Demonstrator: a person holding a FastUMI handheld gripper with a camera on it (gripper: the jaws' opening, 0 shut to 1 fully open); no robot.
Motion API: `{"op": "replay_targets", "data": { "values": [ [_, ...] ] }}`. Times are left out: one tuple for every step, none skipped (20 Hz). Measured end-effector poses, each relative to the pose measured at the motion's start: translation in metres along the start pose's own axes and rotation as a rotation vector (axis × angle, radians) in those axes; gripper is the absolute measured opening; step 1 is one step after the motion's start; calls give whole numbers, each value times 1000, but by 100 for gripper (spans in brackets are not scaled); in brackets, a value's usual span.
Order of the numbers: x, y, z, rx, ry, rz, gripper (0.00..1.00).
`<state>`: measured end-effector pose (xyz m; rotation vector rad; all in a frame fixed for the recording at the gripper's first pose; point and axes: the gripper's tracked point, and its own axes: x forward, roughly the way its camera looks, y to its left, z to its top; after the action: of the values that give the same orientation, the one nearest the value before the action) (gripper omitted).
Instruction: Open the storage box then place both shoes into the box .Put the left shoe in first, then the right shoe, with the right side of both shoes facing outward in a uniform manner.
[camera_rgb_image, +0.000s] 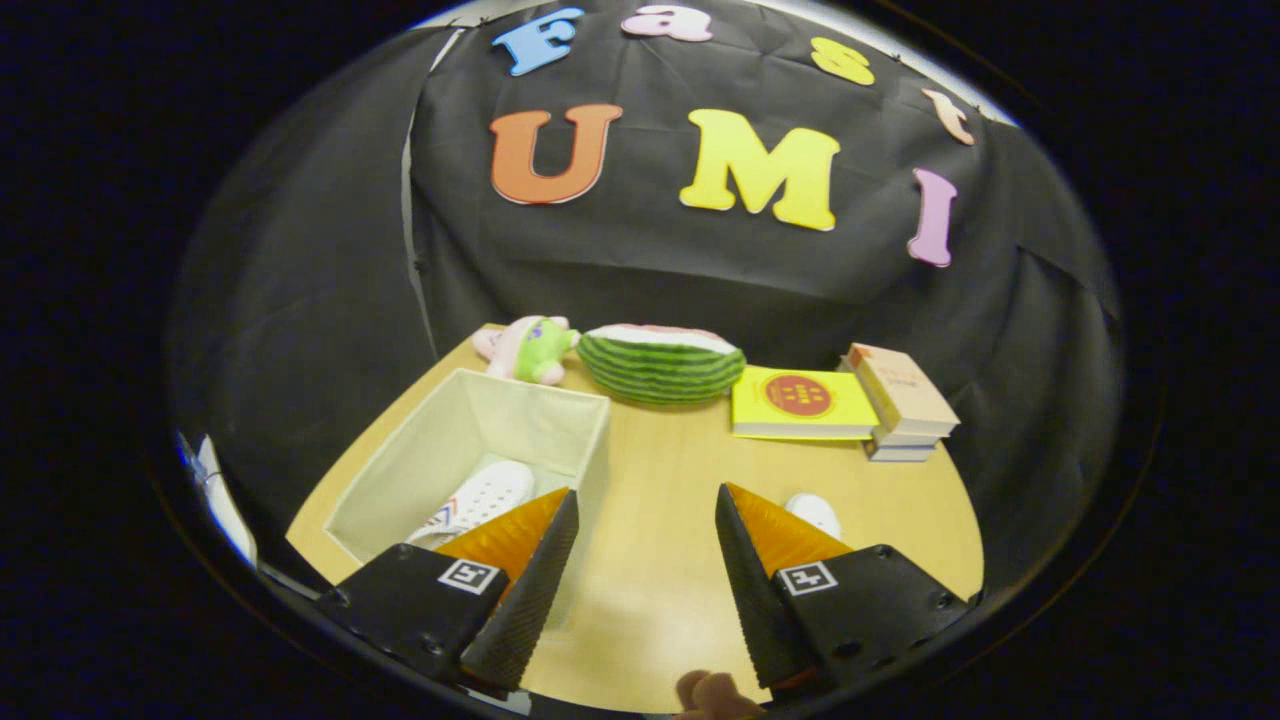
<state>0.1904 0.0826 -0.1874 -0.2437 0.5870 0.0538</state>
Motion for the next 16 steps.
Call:
{"op": "replay_targets", "data": {
  "values": [
    [2,-23,-4,-28,9,-46,86],
    [3,-45,-11,-50,23,-86,87],
    [4,-60,-18,-58,38,-101,88],
    [9,-72,-26,-54,59,-103,88],
    [12,-81,-36,-31,85,-98,88],
    [16,-92,-46,-8,112,-90,88],
    [22,-101,-55,2,139,-85,88],
    [27,-113,-67,10,177,-79,88],
    [32,-120,-80,28,220,-71,88],
    [38,-129,-93,54,259,-65,88],
    [43,-138,-103,83,287,-67,88],
    [47,-148,-113,112,314,-71,88],
    [51,-160,-123,125,338,-89,88],
    [54,-171,-135,124,367,-100,88],
    [57,-179,-147,120,396,-105,88],
    [59,-186,-158,123,424,-104,88]
  ]
}}
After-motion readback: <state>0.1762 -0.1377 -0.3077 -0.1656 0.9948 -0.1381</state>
